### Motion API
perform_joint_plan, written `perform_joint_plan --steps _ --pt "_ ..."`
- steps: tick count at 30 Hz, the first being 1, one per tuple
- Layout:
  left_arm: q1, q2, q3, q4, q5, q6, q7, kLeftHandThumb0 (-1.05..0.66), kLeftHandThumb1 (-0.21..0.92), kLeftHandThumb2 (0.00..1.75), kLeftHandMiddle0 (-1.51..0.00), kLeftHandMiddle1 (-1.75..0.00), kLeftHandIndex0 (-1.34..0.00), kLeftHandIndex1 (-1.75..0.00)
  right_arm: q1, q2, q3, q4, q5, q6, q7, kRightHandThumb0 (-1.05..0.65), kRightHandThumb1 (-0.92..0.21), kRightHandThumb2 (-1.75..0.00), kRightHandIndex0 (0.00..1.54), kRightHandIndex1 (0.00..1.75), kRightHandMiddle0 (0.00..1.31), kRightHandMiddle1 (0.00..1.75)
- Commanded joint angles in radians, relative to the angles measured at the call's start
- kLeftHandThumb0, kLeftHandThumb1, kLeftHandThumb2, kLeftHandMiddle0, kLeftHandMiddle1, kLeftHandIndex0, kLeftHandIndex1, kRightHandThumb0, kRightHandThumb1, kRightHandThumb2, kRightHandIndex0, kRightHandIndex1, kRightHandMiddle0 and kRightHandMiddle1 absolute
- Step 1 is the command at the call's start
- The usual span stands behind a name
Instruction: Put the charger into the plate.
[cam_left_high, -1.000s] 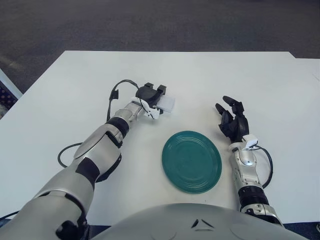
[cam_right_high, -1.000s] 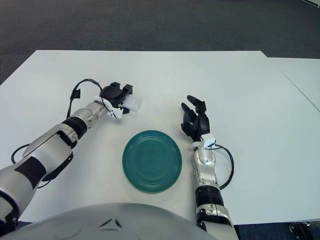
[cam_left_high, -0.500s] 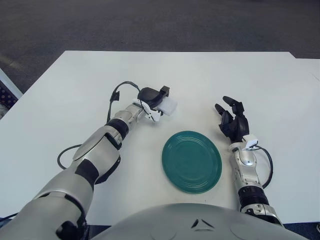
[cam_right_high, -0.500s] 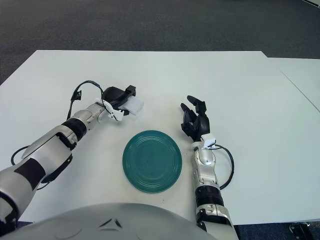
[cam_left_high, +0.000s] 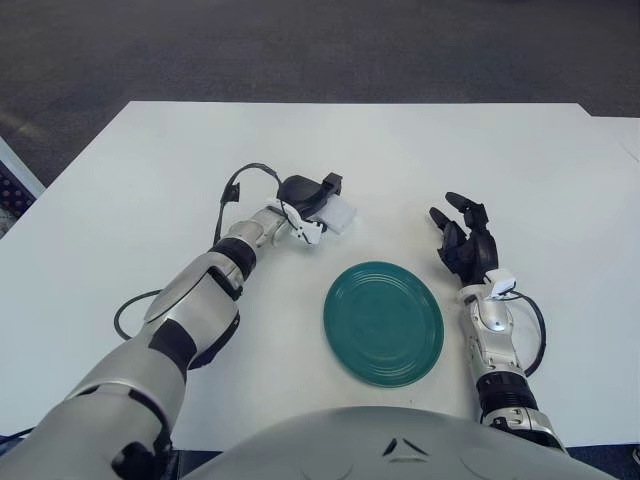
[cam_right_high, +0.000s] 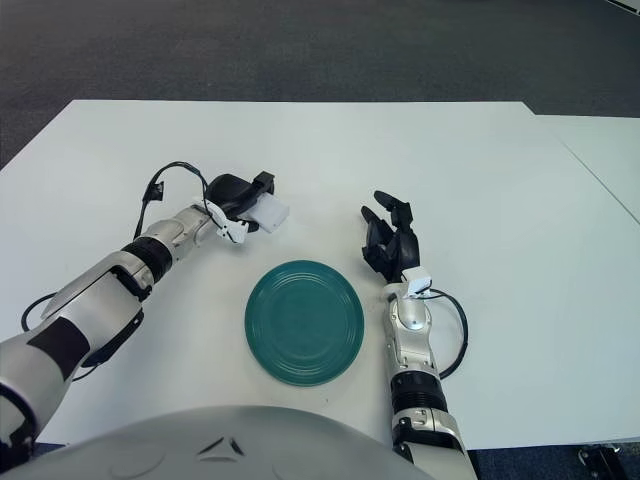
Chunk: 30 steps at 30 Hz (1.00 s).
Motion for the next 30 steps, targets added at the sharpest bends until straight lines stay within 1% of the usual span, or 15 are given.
perform_joint_plan --steps 1,3,6,7,8,13,15,18,20,24,30 --pt "0.02 0.087 0.062 -0.149 -0.043 -0.011 -0.057 -0.47 0.32 1.31 -1.14 -1.75 -0.61 -1.75 0.107 0.065 -0.001 0.158 0.026 0.033 -0.008 -0.71 -0.92 -0.74 0.5 0.07 0.03 0.94" --pt "0.035 0.11 0.09 -0.232 -0.054 -0.007 -0.075 -0.47 0.33 1.3 -1.14 -1.75 -0.6 -1.75 0.11 0.065 -0.001 0.157 0.024 0.032 -0.009 -0.71 -0.92 -0.74 0.5 0.07 0.04 0.94" --pt "0.094 0.148 0.149 -0.438 -0.067 0.012 -0.087 -0.47 0.33 1.3 -1.15 -1.75 -0.6 -1.75 0.113 0.065 0.001 0.154 0.021 0.033 -0.009 -0.72 -0.92 -0.75 0.5 0.07 0.04 0.95" --pt "0.122 0.162 0.173 -0.53 -0.071 0.027 -0.102 -0.47 0.32 1.3 -1.15 -1.75 -0.6 -1.75 0.113 0.064 0.001 0.153 0.02 0.035 -0.008 -0.72 -0.92 -0.75 0.5 0.07 0.04 0.95" --pt "0.14 0.171 0.187 -0.589 -0.073 0.039 -0.116 -0.47 0.32 1.31 -1.15 -1.75 -0.61 -1.75 0.113 0.064 0.001 0.153 0.02 0.037 -0.007 -0.72 -0.92 -0.75 0.5 0.07 0.05 0.95" --pt "0.207 0.187 0.224 -0.753 -0.06 0.09 -0.156 -0.47 0.32 1.31 -1.16 -1.75 -0.61 -1.75 0.118 0.064 0.002 0.147 0.023 0.043 -0.004 -0.74 -0.92 -0.75 0.5 0.07 0.06 0.97" --pt "0.265 0.191 0.244 -0.865 -0.067 0.107 -0.183 -0.47 0.32 1.31 -1.17 -1.75 -0.61 -1.75 0.116 0.064 0.0 0.148 0.025 0.047 -0.004 -0.75 -0.92 -0.74 0.5 0.08 0.08 0.99" --pt "0.327 0.192 0.259 -1.005 -0.072 0.132 -0.238 -0.47 0.32 1.31 -1.18 -1.75 -0.6 -1.75 0.114 0.066 -0.001 0.148 0.028 0.051 -0.004 -0.75 -0.92 -0.72 0.5 0.08 0.1 1.02" --pt "0.349 0.192 0.262 -1.056 -0.071 0.143 -0.267 -0.47 0.32 1.3 -1.19 -1.75 -0.6 -1.75 0.114 0.067 -0.001 0.147 0.028 0.053 -0.005 -0.75 -0.92 -0.72 0.49 0.08 0.1 1.03" --pt "0.379 0.189 0.267 -1.118 -0.078 0.15 -0.317 -0.47 0.33 1.3 -1.2 -1.75 -0.6 -1.75 0.112 0.07 0.0 0.148 0.026 0.054 -0.01 -0.76 -0.92 -0.72 0.49 0.08 0.11 1.05" --pt "0.42 0.179 0.271 -1.184 -0.081 0.152 -0.386 -0.47 0.35 1.27 -1.21 -1.75 -0.58 -1.75 0.11 0.072 0.001 0.147 0.021 0.059 -0.016 -0.77 -0.92 -0.73 0.49 0.09 0.11 1.06"
